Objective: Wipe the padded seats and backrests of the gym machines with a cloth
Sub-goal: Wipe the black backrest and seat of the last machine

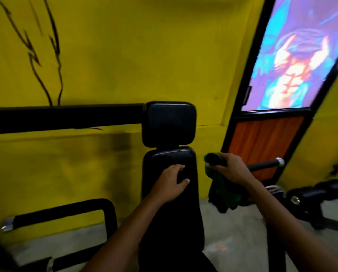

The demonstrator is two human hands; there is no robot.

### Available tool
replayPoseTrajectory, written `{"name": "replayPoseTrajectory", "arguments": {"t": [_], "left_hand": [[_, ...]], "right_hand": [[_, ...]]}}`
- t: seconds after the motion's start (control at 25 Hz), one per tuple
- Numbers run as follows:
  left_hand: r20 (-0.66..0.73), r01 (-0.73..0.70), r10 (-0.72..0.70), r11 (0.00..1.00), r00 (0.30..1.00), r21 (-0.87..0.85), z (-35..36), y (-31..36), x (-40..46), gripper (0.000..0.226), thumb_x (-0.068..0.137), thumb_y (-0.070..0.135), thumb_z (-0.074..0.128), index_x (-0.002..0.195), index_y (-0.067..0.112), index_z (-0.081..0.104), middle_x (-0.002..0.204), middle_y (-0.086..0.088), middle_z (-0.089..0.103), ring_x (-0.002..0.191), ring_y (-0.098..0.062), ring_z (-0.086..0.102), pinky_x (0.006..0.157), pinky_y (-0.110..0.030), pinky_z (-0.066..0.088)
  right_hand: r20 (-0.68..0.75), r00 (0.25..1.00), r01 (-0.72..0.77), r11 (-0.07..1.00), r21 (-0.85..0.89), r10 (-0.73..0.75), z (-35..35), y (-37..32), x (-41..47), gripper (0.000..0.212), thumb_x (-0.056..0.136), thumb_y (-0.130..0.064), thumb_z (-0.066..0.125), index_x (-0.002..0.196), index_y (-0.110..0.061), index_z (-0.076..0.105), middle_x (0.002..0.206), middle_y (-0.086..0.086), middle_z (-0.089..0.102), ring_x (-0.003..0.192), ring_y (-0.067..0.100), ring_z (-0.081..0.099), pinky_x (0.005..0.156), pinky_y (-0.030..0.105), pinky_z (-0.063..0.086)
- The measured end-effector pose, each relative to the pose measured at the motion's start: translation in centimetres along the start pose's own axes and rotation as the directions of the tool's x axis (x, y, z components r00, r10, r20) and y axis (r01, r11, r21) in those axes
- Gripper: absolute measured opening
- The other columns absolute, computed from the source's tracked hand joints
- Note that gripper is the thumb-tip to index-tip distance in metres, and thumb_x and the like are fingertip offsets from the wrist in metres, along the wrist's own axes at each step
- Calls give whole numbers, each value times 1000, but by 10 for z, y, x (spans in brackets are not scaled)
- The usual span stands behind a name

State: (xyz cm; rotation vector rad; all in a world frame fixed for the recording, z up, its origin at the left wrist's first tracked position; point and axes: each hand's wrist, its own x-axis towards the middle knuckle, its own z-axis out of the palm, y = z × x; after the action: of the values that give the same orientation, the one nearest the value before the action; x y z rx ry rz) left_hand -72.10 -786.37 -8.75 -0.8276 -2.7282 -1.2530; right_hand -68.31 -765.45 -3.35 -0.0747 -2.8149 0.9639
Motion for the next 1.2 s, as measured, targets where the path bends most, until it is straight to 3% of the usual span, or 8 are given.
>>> {"name": "replayPoseTrajectory", "arguments": {"t": [0.2,0.4,0.64,0.92,1.08,1.2], "left_hand": [[55,-138,135,989,989,51,-15,33,-12,51,91,31,61,136,11,48,139,-4,50,128,-17,45,104,-30,38],[105,-229,227,973,968,9,-11,70,-24,50,90,29,63,135,10,49,138,-5,51,127,-17,47,100,-24,36],[168,-277,282,959,945,-55,9,103,-35,49,91,28,63,134,9,49,138,-8,52,128,-19,47,100,-26,37],[196,-314,333,942,922,-120,31,129,-29,44,89,26,64,128,9,54,133,-6,56,122,-17,51,91,-20,36],[249,-346,379,923,891,-167,53,152,-29,46,89,26,65,129,8,54,133,-8,56,122,-17,52,95,-22,39],[284,-401,453,888,845,-224,78,182,-34,42,89,23,64,128,7,55,131,-6,57,118,-13,53,85,-12,35]], "right_hand": [[-138,986,-94,995,42,98,-28,-6,-56,39,82,-37,68,116,-19,64,101,3,68,87,17,66,80,41,56],[-287,941,-182,983,27,182,-42,-15,-103,30,84,-40,67,110,-27,64,93,-6,65,82,9,61,65,21,48],[-360,893,-281,959,23,271,-60,-9,-145,34,84,-36,68,113,-20,64,95,-3,61,89,12,58,60,16,37],[-431,839,-330,940,81,332,-76,0,-173,37,84,-34,69,117,-20,64,101,-3,62,97,13,59,82,28,48],[-455,805,-395,916,66,380,-89,17,-197,38,81,-42,70,115,-24,66,103,-3,67,90,10,61,78,29,50],[-506,748,-468,882,58,430,-111,31,-227,35,81,-44,70,110,-24,67,101,-2,67,91,13,62,81,34,52]]}}
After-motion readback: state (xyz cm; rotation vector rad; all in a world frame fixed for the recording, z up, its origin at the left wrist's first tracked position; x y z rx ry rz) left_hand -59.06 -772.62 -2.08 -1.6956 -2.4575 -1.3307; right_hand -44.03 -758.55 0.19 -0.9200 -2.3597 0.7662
